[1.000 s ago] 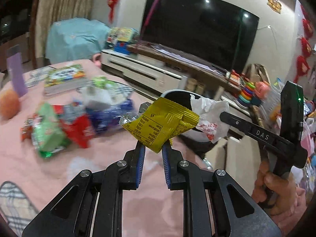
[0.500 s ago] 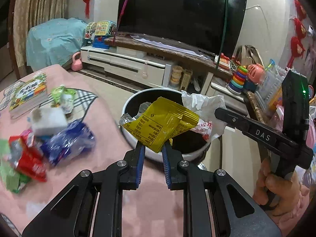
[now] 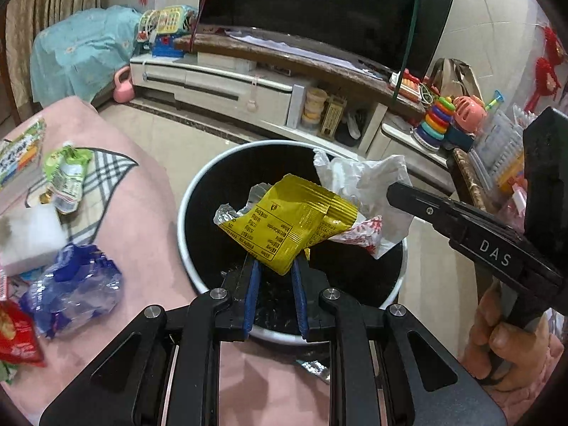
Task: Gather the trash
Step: 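Carry both items over the bin and open both tools to drop them, then grasp the crushed green can with the left tool while the right tool grasps the white foam net, then carry the can and foam net over the bin and open both tools, then grasp the green milk carton with the left tool while the right tool grasps the red chip bag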
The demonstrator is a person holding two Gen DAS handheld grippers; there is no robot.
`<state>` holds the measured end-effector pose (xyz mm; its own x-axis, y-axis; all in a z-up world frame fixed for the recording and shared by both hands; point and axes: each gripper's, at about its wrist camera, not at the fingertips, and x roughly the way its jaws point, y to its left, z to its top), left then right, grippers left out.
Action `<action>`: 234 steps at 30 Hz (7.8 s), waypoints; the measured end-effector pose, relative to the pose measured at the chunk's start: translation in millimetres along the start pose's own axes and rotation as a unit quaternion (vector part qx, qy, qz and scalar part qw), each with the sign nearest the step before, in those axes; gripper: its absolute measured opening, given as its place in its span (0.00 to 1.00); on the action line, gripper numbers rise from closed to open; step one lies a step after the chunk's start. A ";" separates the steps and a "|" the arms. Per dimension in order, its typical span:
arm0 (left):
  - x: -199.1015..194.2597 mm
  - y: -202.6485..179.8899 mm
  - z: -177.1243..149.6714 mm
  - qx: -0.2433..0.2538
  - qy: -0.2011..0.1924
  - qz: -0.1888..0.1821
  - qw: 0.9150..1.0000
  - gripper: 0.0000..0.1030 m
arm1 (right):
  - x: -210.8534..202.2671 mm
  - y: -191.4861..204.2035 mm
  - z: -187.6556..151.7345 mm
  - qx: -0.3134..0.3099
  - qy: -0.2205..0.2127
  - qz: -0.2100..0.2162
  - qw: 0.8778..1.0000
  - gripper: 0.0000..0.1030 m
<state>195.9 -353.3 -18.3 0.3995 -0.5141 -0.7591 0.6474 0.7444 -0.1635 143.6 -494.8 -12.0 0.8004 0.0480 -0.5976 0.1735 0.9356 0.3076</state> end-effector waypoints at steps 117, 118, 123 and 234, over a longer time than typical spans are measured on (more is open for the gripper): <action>-203.6 205.5 -194.0 -0.192 -0.102 0.123 0.968 0.10 | 19.5 217.0 -114.8 -0.063 0.075 0.174 0.980 0.28; -202.8 200.8 -195.5 -0.190 -0.101 0.120 0.969 0.10 | 16.9 215.8 -114.7 -0.065 0.072 0.172 0.980 0.28; -184.9 183.1 -198.7 -0.171 -0.077 0.119 0.975 0.10 | 7.5 206.6 -113.8 -0.065 0.065 0.161 0.983 0.27; -97.0 79.3 -109.0 -0.091 -0.082 0.097 0.988 0.61 | -16.8 59.6 -40.6 0.028 0.005 0.052 0.998 0.86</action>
<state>137.8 -198.0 -26.3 0.6145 -0.4054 -0.6768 0.4262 0.8925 -0.1477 117.1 -425.6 -13.7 0.8099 0.1478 -0.5677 0.1220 0.9041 0.4095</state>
